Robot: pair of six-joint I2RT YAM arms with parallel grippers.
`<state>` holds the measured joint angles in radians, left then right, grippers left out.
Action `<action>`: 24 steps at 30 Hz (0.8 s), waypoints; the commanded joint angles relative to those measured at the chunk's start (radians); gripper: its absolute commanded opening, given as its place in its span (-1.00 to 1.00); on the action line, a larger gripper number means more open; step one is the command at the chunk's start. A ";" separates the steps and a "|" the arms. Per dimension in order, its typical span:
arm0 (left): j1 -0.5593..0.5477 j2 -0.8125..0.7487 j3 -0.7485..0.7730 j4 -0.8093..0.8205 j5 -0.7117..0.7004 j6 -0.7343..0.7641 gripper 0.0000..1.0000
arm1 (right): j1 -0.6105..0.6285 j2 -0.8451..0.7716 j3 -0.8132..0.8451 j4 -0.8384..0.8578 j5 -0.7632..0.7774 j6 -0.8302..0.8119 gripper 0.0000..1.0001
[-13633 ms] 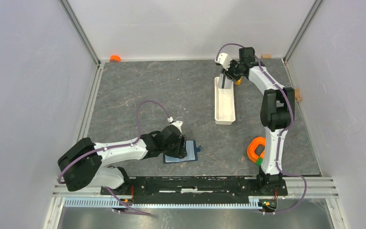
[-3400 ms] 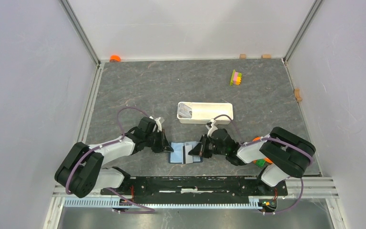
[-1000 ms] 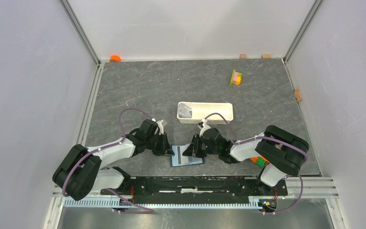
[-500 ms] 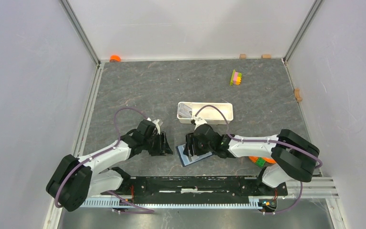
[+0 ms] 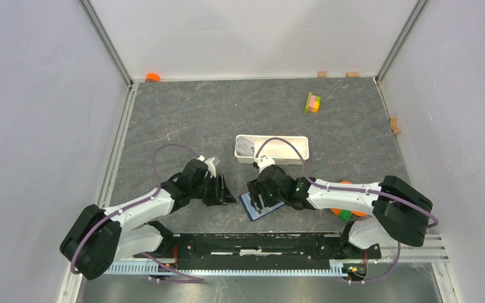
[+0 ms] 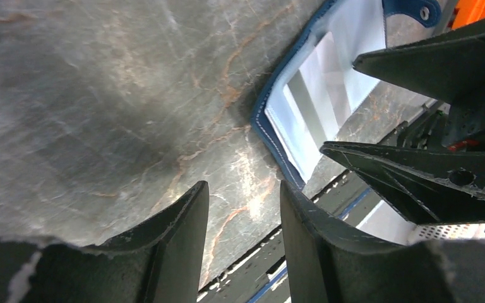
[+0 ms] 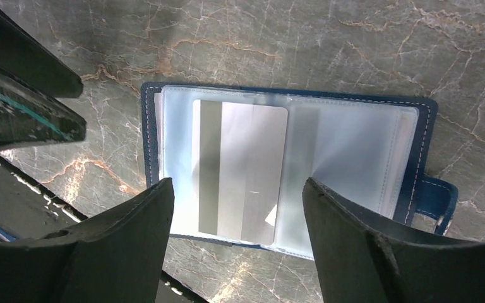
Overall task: Put the credit cards into the card holder
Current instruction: Insert the credit card into the card holder.
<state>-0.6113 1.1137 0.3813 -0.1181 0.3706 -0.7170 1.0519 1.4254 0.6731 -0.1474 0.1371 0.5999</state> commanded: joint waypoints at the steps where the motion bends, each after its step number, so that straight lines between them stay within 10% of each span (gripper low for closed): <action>1: -0.049 0.045 -0.018 0.169 0.019 -0.104 0.05 | -0.001 -0.018 0.011 0.005 0.003 -0.030 0.59; 24: -0.117 0.247 -0.068 0.429 -0.001 -0.182 -0.70 | -0.004 -0.003 -0.086 0.264 -0.206 0.044 0.22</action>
<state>-0.7223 1.3403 0.3202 0.2432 0.3725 -0.8761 1.0481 1.4258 0.6102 -0.0082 -0.0044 0.6273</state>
